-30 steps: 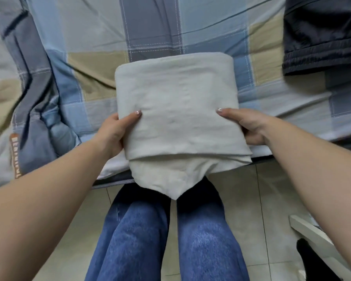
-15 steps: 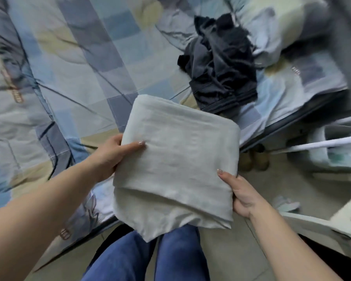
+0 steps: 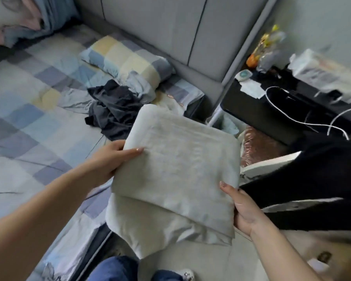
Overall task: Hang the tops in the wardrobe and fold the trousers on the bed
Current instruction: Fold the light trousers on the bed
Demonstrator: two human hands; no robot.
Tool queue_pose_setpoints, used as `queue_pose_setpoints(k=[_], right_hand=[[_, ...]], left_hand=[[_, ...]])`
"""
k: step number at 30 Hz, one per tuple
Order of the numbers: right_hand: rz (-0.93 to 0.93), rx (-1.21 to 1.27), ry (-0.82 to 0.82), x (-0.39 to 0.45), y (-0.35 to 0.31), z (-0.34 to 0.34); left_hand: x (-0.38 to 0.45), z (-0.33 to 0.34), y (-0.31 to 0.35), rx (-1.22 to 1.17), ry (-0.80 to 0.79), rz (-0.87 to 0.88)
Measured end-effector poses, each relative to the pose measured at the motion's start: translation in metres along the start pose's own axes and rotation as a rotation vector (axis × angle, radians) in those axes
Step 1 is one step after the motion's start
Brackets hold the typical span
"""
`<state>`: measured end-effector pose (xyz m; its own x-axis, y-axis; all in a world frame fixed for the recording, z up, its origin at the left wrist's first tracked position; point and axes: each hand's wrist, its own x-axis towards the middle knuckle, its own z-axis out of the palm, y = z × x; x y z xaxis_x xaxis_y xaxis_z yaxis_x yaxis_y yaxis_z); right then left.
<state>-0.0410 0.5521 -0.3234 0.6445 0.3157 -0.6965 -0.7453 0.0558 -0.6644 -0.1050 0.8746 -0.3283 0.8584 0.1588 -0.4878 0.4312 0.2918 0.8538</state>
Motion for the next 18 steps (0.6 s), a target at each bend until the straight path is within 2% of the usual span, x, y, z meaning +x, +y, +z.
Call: queue_pose_setpoints(k=[9,15,18], right_hand=[[-0.201,0.137,0.147,-0.127,-0.019,-0.166],[-0.312,0.293,0.319,-0.200,-0.003,-0.265],[-0.356,0.405,0.485,-0.231,0.013,-0.305]], left_hand=[[-0.001,0.209,0.011,0.140,-0.281,0.004],[0.004,0.351,0.002,0.220,-0.513,0.013],[0.006,0.421,-0.010,0.304,-0.626,-0.006]])
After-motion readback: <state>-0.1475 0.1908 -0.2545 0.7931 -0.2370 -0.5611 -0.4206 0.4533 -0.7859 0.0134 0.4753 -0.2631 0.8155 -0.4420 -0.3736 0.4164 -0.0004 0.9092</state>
